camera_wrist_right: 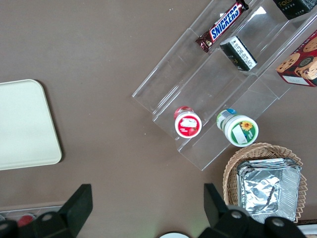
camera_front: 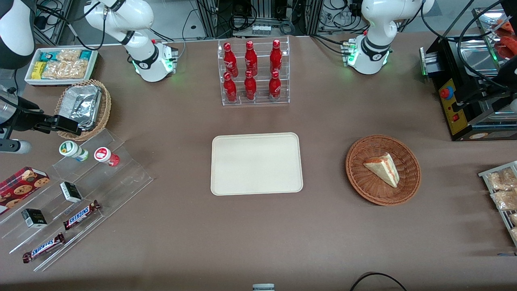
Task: Place green gum on tray
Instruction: 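Move the right gripper down toward the green-labelled gum tub on the rack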
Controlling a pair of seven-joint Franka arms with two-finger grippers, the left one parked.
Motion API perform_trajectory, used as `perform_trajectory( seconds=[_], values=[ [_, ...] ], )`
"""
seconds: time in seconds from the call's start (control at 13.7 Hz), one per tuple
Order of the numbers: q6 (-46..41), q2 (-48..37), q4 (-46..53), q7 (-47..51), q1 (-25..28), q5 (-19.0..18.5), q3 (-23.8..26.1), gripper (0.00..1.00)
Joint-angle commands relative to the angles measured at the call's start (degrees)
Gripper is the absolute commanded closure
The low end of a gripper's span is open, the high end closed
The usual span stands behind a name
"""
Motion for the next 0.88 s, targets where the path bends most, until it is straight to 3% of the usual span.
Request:
perform_trajectory(
  seconds=[0.0, 0.37, 0.59, 0.8],
  values=[
    [-1.13, -0.15, 0.98, -0.65, -0.09, -0.06, 0.05, 0.0],
    [2.62, -1.99, -5.67, -2.48, -0.88, 0.38, -0.56, 0.0],
    [14.73, -8.13, -19.19, -14.67, -1.06, 0.38, -3.8, 0.0],
    [20.21, -9.56, -25.55, -28.92, -2.54, -0.32, -5.13, 0.0]
  ],
)
